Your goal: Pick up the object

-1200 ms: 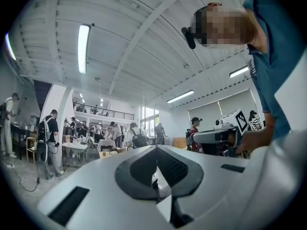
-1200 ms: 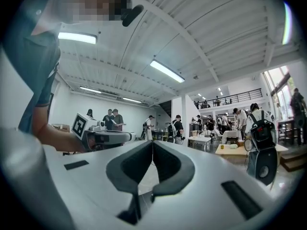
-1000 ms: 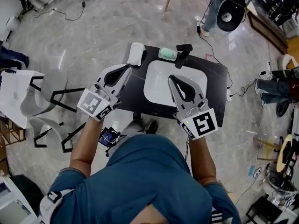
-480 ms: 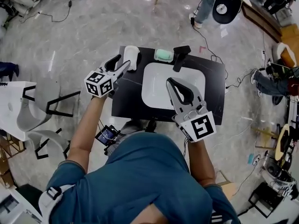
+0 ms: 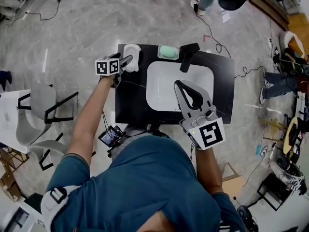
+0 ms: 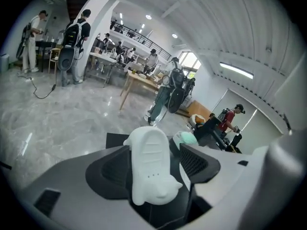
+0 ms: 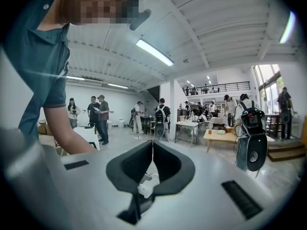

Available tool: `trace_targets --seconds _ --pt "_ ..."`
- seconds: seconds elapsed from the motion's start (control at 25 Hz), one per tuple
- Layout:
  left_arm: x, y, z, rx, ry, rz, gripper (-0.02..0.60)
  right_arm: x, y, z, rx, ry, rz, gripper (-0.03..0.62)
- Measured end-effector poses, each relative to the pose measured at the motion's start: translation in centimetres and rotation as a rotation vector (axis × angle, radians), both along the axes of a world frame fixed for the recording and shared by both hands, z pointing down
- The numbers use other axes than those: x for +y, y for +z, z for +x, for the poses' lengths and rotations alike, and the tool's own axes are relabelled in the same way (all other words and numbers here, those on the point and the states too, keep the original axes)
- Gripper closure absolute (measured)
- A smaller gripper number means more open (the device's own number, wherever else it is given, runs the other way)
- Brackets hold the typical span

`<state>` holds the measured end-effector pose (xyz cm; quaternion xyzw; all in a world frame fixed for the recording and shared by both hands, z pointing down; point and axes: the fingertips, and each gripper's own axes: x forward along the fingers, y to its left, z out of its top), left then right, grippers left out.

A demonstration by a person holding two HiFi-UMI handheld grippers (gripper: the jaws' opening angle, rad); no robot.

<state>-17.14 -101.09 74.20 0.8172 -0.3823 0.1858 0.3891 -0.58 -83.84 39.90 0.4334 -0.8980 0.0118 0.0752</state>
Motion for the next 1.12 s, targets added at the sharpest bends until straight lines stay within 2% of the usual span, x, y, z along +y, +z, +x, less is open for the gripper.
trace_targets --seconds 0.16,0.4,0.48,0.52,0.56,0.72,0.8,0.96,1.12 --pt "-1.2 3.0 0.2 0.019 0.024 -0.092 0.270 -1.0 1.1 -0.3 -0.011 0.029 -0.064 0.579" --pt "-1.5 4.6 1.8 0.066 0.118 -0.171 0.270 -2.0 2.0 -0.4 0.017 0.033 -0.042 0.579" --pt "-1.5 5.2 2.2 0.094 0.126 -0.197 0.271 -2.2 2.4 -0.5 0.018 0.036 -0.061 0.579" --pt "-1.5 5.4 2.3 0.115 0.121 -0.207 0.281 -2.2 2.6 -0.7 0.014 0.041 -0.080 0.579" --pt "-1.5 5.6 2.3 0.140 0.113 -0.213 0.320 -2.2 2.7 -0.8 0.009 0.045 -0.099 0.579" --pt "-1.7 5.0 2.5 0.248 0.083 -0.205 0.409 -2.7 3.0 -1.1 0.012 0.043 -0.120 0.579" --pt "-2.1 4.5 2.6 0.275 0.069 -0.189 0.436 -3.2 3.0 -1.4 0.004 0.036 -0.123 0.579" --pt "-2.2 3.9 2.5 0.334 0.025 -0.185 0.440 -3.7 3.0 -2.0 0.009 0.006 -0.090 0.579" --pt "-1.4 0.8 1.4 0.479 -0.061 -0.137 0.440 -3.4 3.5 -2.9 0.009 -0.048 -0.095 0.579"
